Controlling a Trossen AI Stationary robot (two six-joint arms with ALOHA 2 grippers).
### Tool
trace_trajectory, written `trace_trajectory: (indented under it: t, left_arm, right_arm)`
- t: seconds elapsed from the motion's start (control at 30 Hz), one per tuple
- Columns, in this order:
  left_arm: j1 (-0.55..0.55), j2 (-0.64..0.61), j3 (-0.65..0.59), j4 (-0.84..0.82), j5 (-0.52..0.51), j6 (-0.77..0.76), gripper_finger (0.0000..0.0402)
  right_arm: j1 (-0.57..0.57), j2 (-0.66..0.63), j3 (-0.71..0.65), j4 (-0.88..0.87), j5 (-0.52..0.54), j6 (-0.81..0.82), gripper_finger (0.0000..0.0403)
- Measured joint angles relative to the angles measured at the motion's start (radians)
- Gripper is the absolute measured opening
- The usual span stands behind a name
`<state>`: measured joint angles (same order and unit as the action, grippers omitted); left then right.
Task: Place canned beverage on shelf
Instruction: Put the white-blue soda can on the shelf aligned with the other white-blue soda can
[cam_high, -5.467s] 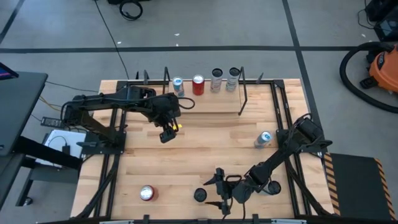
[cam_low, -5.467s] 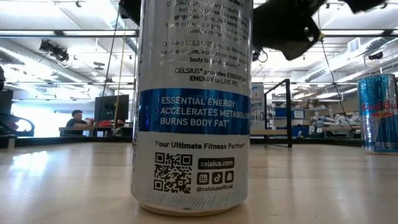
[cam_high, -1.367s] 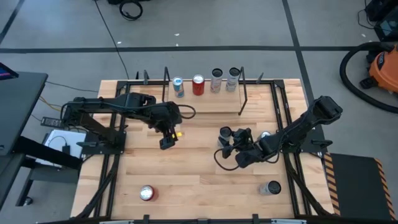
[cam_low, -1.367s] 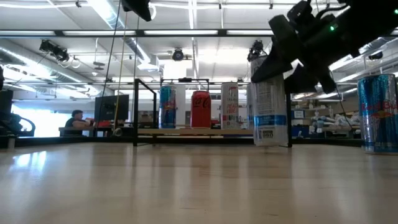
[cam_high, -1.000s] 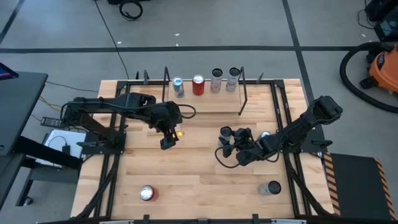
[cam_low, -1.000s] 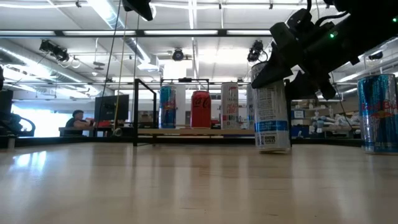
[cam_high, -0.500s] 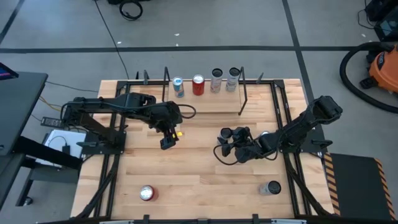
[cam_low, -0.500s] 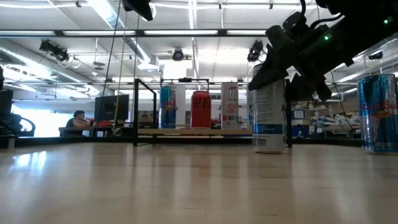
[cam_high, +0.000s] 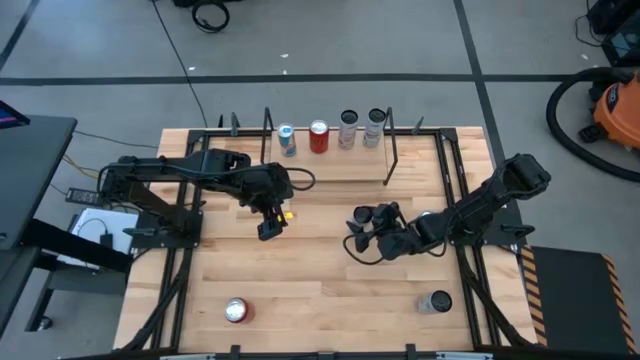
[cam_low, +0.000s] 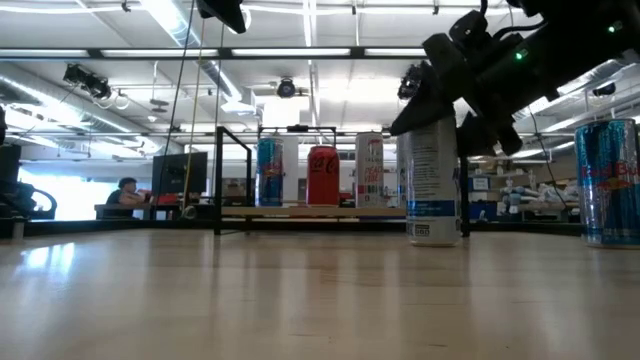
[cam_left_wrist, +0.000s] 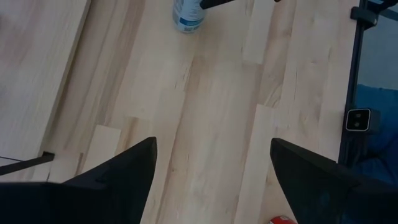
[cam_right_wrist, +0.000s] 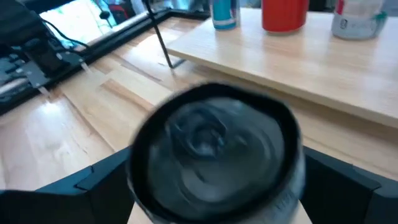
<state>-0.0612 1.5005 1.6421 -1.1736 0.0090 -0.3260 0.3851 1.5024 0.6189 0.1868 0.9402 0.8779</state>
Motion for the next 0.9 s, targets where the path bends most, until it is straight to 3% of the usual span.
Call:
trace_trajectory:
  t: [0.3,0.63,0.73,0.9]
  left_arm:
    - [0.000,0.000,0.000,0.000,0.000,0.000,0.0316]
    - [0.000,0.000,0.000,0.000,0.000,-0.003,0.0316]
    - [0.000,0.000,0.000,0.000,0.000,-0.003,0.0316]
    - [0.000,0.000,0.000,0.000,0.000,-0.003,0.0316]
  right_arm:
    - [-0.025,-0.058,0.000,0.127,-0.149,-0.219,0.0397]
    - [-0.059,-0.200,0.000,0.126,-0.184,-0.434,0.0395]
    - [-0.086,-0.261,0.000,0.124,-0.306,-0.519,0.0395]
    - [-0.151,-0.348,0.000,0.064,-0.641,-0.690,0.0390]
